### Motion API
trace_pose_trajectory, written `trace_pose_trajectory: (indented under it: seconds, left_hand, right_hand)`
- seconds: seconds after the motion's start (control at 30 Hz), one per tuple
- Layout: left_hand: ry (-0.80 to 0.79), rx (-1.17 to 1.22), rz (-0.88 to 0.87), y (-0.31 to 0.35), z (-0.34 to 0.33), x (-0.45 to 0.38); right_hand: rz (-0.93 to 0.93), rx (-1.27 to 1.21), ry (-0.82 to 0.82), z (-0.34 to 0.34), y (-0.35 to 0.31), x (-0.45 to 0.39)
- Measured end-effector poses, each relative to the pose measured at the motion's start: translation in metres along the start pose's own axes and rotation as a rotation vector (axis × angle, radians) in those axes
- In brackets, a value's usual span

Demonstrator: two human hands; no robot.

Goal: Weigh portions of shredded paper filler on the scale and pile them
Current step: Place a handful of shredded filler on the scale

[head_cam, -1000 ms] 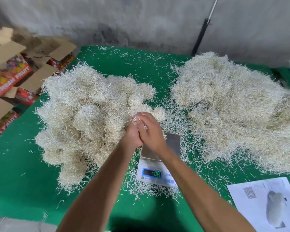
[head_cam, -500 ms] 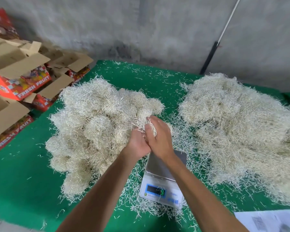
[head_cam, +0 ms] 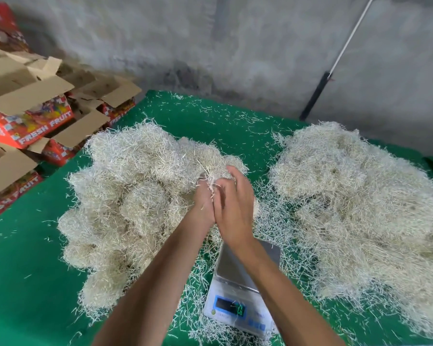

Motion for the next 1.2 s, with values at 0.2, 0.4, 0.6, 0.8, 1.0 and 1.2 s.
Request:
trace_pose_trajectory:
  seconds: [0.2, 0.4, 0.6, 0.8, 1.0, 1.2]
  left_hand:
    - [-0.149, 0.081, 0.124, 0.023, 0.002, -0.023]
    - [-0.131, 0.096, 0.145, 0.028, 0.037, -0.040]
    - [-0.054, 0.169, 0.222, 0.042, 0.032, -0.062]
    - [-0.030, 0.102, 0.092, 0.038, 0.033, -0.056]
    - [0.000, 0.149, 0.100, 0.027, 0.044, -0.046]
    - [0.010, -0.017, 0.062, -0.007, 0.040, -0.028]
  right_hand:
    - [-0.034, 0.070, -0.196, -0.013, 0.029, -0.056]
    - [0.233, -0.182, -0.230, -0.059, -0.001, -0.045]
    - [0.186, 0.060, -0.293, -0.088, 0.041, -0.055]
    - [-0.160, 0.112, -0.340, -0.107, 0.064, -0.124]
    - [-0.297, -0.132, -0.424, -0.094, 0.033, -0.165]
    - [-0.379, -0.138, -0.562, -0.041, 0.066, -0.089]
Point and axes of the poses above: each hand's wrist, its own x-axis away from the middle knuckle, its own z-axis out of the back of the hand, y = z × x, the point moved 2 cm from there along -x, towards the middle knuckle, and after that the axes turned 12 degrees about x, right-handed, at the moved point
